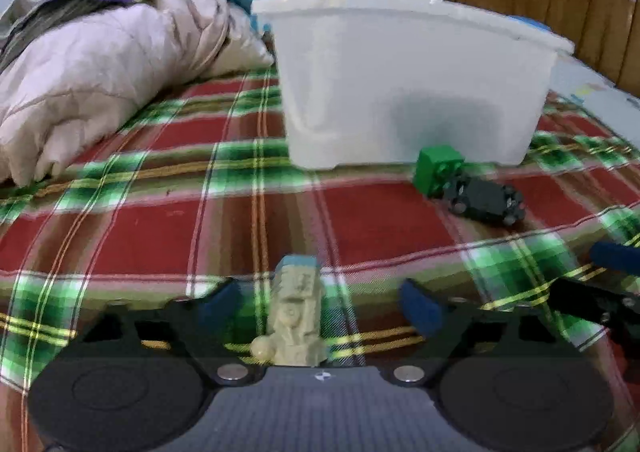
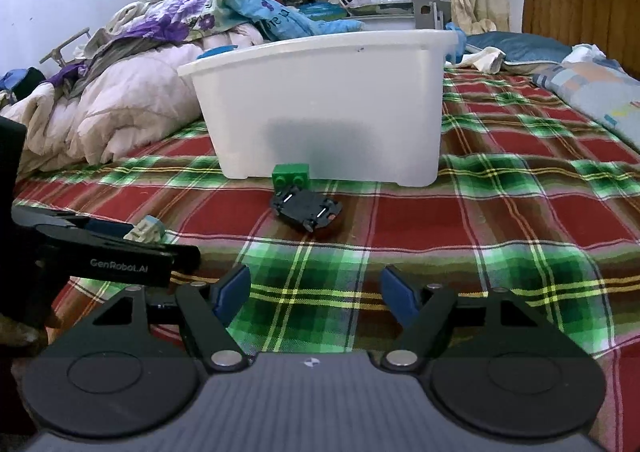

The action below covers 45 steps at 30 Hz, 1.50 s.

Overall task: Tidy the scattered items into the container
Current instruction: 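Grasp the beige-and-blue figure with the left tool and lift it, then drop the beige-and-blue figure into the box with the left tool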

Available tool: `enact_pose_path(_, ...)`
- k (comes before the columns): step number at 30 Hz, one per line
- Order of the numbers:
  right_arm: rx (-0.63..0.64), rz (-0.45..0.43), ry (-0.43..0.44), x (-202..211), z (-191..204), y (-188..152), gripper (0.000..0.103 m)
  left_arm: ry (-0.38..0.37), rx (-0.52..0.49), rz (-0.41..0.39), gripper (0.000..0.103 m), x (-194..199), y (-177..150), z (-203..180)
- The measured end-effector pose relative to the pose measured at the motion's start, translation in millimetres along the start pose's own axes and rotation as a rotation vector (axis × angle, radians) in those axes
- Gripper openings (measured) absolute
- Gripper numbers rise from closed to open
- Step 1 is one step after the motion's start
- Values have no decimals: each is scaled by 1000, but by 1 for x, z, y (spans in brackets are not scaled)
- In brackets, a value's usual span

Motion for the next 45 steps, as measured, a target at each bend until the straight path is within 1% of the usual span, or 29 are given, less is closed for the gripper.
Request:
enact_pose_path(1,-1,-7,-2,0,1,0,75,12,-12,-12,39,2,2,-1)
enact_pose_path(2,0,-10,-3,-1,1,1,75,15,-21,-20,29,2,4,-1)
enact_pose_path(6,-6,-11,6,-4,4,2,75,-39,21,-9,29,-3,7,0)
enact_pose_path(10,4,-10,11,-6,5,1,75,-56,22,-16,29,3,8,1)
enact_pose_path(13,-4,-3,10,-7,4,-1,75,-55,2,-22,28,8,6,-1)
enact_pose_path(16,-4,-2,12,-6,4,-2,75,-53,5,-30,28,12,8,0)
enact_pose_path(19,-3,-4,14,-3,4,-3,75,-38,-16,-66,28,25,22,-1)
enact_pose_path(22,-14,-6,17,-2,3,-1,75,-23,-39,-118,28,38,46,-1)
enact_pose_path(24,-19,-8,21,-2,2,0,75,-11,-51,-163,29,49,70,0)
enact_pose_path(30,-42,-11,35,-4,-3,1,75,17,-94,-305,29,68,164,-4)
enact_pose_path(32,-48,-12,37,-6,-6,1,75,31,-104,-348,29,66,194,-7)
enact_pose_path(34,-53,-14,40,-7,-9,0,75,43,-112,-365,29,57,217,-12)
enact_pose_path(36,-53,-22,47,-7,-10,0,75,53,-116,-367,29,43,232,-14)
enact_pose_path(37,-50,-25,51,-7,-10,0,75,58,-127,-358,30,32,238,-17)
enact_pose_path(38,-45,-27,52,-7,-10,0,75,56,-133,-353,33,24,240,-19)
enact_pose_path(39,-36,-30,51,-8,-9,-1,75,50,-142,-347,40,16,241,-21)
enact_pose_path(40,-28,-32,50,-8,-9,0,75,50,-150,-337,59,11,240,-22)
enact_pose_path(41,-21,-33,49,-9,-9,0,76,57,-155,-325,75,5,238,-24)
enact_pose_path(42,-17,-34,49,-9,-8,0,76,64,-157,-325,78,5,235,-24)
enact_pose_path(45,-9,-34,51,-10,-7,0,78,85,-179,-325,78,5,226,-23)
Point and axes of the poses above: each gripper's, at about its wrist camera, not at the fingertips, and x roughly against the way its jaws point, z to its left, y to its top, the point moved 9 cm from there along -x, roughly the way its jaws point, and after that the axes turned 8 degrees about -x, right-handed, at the moved point
